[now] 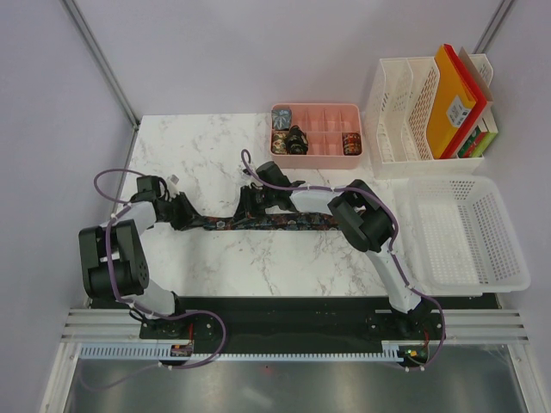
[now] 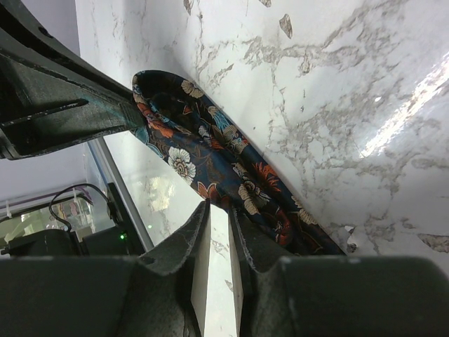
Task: Roll the ties
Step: Roll the tie at the center of the board.
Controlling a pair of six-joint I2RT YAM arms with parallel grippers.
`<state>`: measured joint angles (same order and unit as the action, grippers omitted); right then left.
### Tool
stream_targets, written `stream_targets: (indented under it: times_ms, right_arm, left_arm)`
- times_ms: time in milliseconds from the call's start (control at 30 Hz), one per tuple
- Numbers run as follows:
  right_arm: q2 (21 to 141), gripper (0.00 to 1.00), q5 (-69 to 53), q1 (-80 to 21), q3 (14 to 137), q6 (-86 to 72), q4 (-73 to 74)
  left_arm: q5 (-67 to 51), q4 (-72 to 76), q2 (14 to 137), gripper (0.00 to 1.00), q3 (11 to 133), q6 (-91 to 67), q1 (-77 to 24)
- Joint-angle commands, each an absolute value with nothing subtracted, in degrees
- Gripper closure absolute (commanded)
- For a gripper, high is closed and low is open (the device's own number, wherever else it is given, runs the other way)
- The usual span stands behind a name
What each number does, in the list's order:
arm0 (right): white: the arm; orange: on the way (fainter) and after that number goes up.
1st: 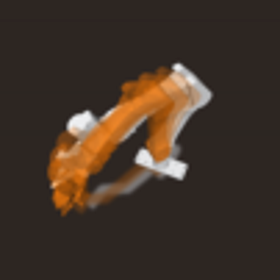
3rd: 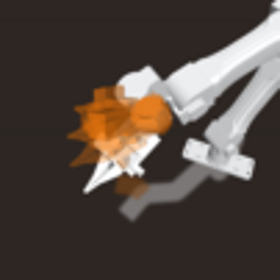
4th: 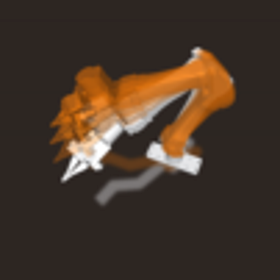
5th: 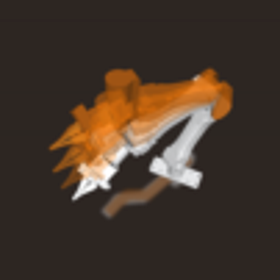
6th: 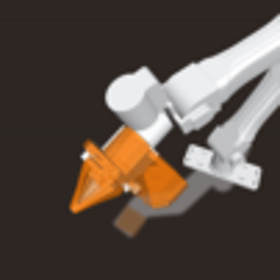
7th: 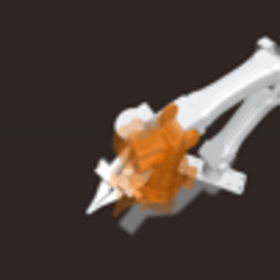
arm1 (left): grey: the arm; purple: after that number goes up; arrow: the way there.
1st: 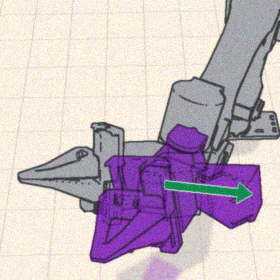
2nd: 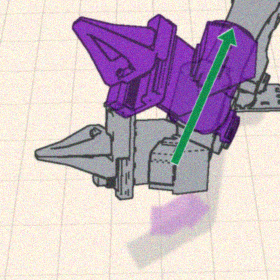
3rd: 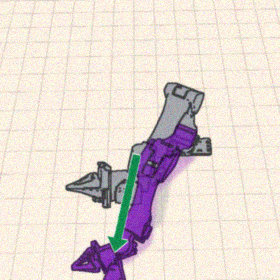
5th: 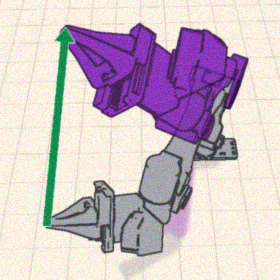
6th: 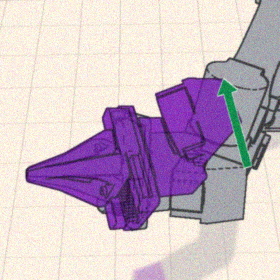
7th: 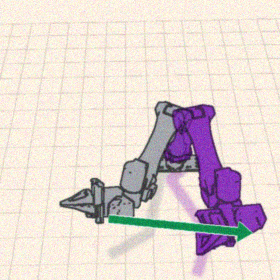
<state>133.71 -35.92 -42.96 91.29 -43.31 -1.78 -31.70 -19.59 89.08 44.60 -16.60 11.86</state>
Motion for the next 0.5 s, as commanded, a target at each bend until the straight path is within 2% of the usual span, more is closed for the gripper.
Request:
stream_targets:
  times_ms: [0,100,467]
  right_arm:
    - [135.88,0.76,-31.55,-42.71,90.44,-41.57,1.93]
    - [135.97,0.76,-31.55,-42.71,90.44,-41.57,1.93]
    - [135.88,0.76,-31.38,-42.71,90.70,-41.48,2.11]
  left_arm:
    - [-33.66,-19.16,85.52,0.85,44.82,-16.52,11.25]
    - [-33.05,-21.09,84.11,0.98,45.70,-16.79,9.85]
    - [-31.38,-22.50,84.90,0.98,48.60,-19.42,1.15]
